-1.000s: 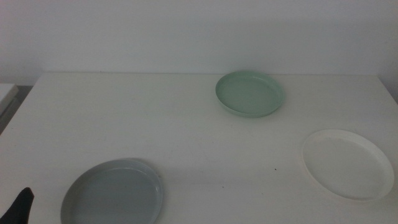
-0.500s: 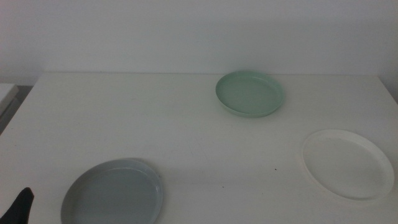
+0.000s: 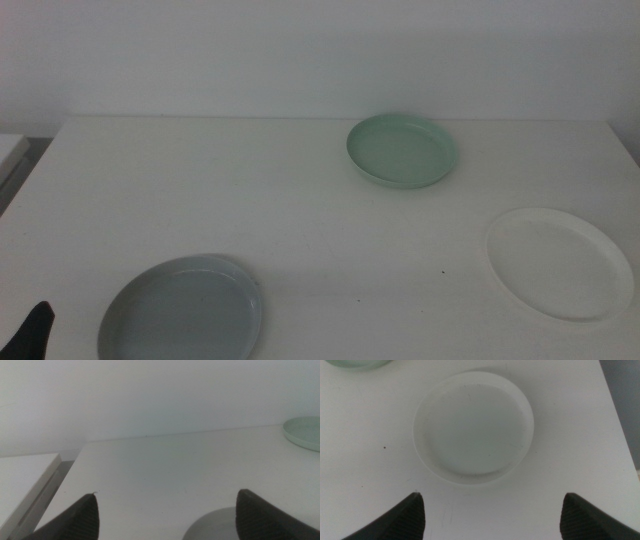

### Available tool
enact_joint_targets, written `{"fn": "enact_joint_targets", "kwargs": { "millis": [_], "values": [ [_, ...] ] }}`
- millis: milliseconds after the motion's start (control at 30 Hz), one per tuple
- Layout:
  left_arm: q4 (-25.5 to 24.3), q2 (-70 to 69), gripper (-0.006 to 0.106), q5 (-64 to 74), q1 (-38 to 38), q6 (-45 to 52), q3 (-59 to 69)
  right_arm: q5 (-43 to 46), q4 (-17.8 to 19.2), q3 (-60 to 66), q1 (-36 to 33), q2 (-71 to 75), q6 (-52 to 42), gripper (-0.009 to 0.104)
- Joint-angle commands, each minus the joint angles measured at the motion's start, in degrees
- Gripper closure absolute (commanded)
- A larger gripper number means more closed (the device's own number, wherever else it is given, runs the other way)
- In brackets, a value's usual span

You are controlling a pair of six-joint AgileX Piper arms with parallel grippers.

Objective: Stack the three bowls on top of each other.

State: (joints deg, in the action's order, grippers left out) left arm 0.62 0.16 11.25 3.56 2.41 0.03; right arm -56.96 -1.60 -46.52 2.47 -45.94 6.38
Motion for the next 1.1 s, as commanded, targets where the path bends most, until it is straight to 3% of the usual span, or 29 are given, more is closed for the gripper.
{"fn": "enact_joint_targets", "kwargs": {
  "millis": [0,333,633,733,933,1067],
  "values": [
    [0.2,-0.2,0.007,-0.8,0.0,-0.2,0.0,-0.7,0.9,-1.9,0.4,-3.0,-0.6,0.003],
    [0.2,-0.2,0.007,-0.8,0.0,-0.2,0.0,11.4,0.6,-1.9,0.4,-6.6,-0.3,0.003],
    [0.2,-0.2,0.007,-0.8,0.0,-0.2,0.0,15.0,0.6,-1.9,0.4,-6.6,-0.3,0.003],
    [0.2,-0.2,0.007,-0.8,0.0,-0.2,0.0,13.0,0.0,-1.9,0.4,-6.6,-0.3,0.003],
    [0.2,-0.2,0.007,-0.8,0.0,-0.2,0.0,5.0,3.7,-2.8,0.6,-9.3,2.0,0.004],
    [0.2,-0.2,0.007,-0.8,0.0,-0.2,0.0,0.6,3.7,-5.7,3.6,-17.2,2.4,0.005]
  ]
}}
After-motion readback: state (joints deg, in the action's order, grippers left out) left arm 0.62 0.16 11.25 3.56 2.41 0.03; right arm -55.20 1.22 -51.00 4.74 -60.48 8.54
